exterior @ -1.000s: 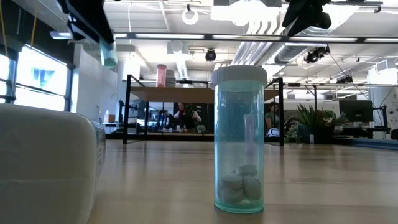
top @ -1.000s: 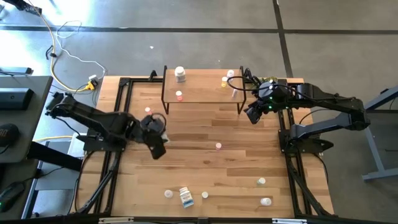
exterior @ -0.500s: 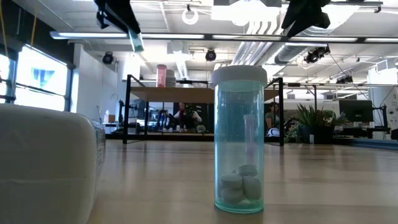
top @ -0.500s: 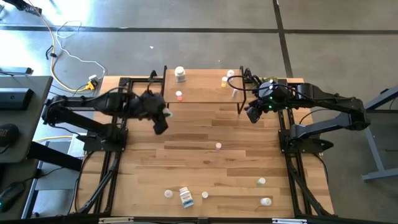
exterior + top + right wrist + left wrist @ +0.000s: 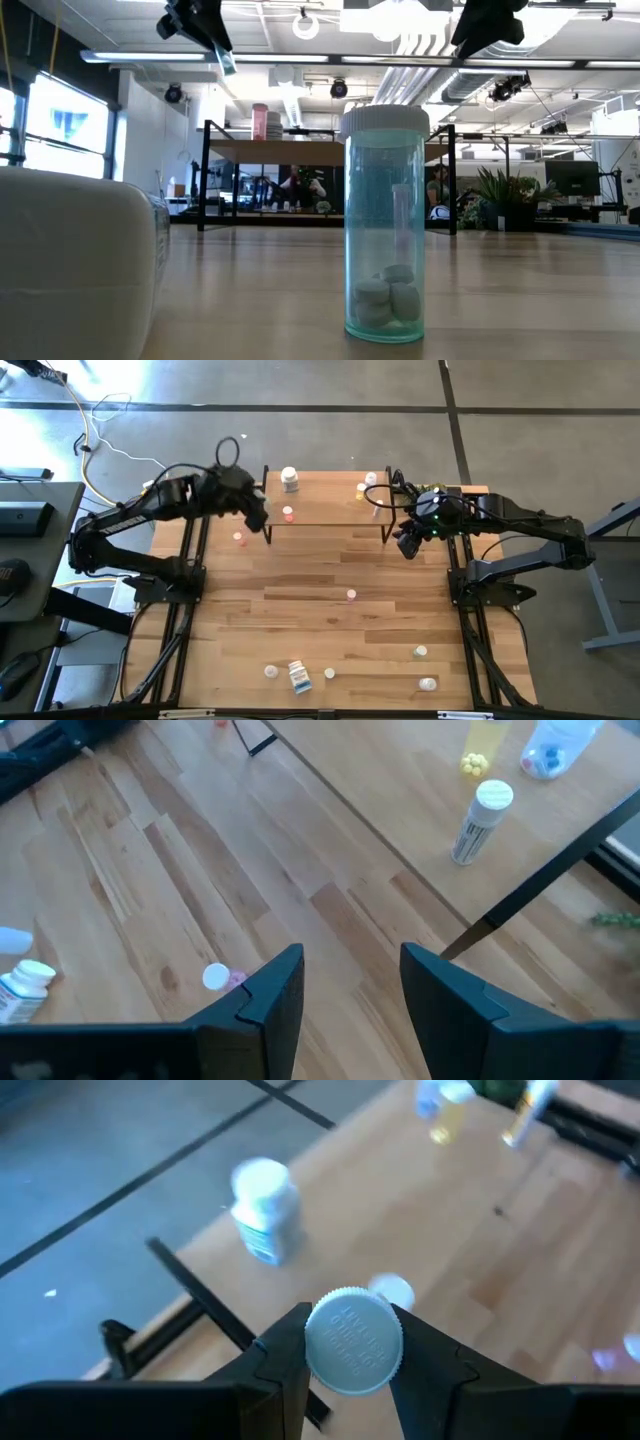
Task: Pick and place medicine bottles onto shelf by color
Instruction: Put the left blue pill bottle on the shelf
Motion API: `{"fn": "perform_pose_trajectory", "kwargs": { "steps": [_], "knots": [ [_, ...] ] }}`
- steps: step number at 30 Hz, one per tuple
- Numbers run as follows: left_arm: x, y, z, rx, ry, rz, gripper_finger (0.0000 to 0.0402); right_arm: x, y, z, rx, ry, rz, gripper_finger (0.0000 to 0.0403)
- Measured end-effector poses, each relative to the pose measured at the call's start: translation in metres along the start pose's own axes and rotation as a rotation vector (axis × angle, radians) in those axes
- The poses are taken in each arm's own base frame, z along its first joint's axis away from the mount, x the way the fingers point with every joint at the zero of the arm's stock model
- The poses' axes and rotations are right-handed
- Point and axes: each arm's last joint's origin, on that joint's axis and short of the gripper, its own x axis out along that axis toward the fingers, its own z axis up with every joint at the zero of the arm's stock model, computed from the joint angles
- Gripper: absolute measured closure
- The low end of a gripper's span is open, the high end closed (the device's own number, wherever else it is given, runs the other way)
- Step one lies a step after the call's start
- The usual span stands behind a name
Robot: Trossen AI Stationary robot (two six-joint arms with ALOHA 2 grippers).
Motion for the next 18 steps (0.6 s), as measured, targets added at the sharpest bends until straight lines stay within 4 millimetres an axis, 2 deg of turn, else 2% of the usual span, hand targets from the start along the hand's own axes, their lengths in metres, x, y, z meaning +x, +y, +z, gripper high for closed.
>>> {"fn": "perform_pose_trajectory", "kwargs": {
  "steps": [8, 18],
  "knots": [
    [0.005, 0.022, 0.021, -0.107, -0.015, 0.042, 0.0298, 0.0, 0.001, 0.002, -0.043, -0.019, 0.009, 0.0245],
    [0.051, 0.021, 0.026, -0.071, 0.112, 0.045, 0.0298, 0.0, -0.001, 0.003, -0.022, -0.042, -0.04, 0.0245]
  ]
}}
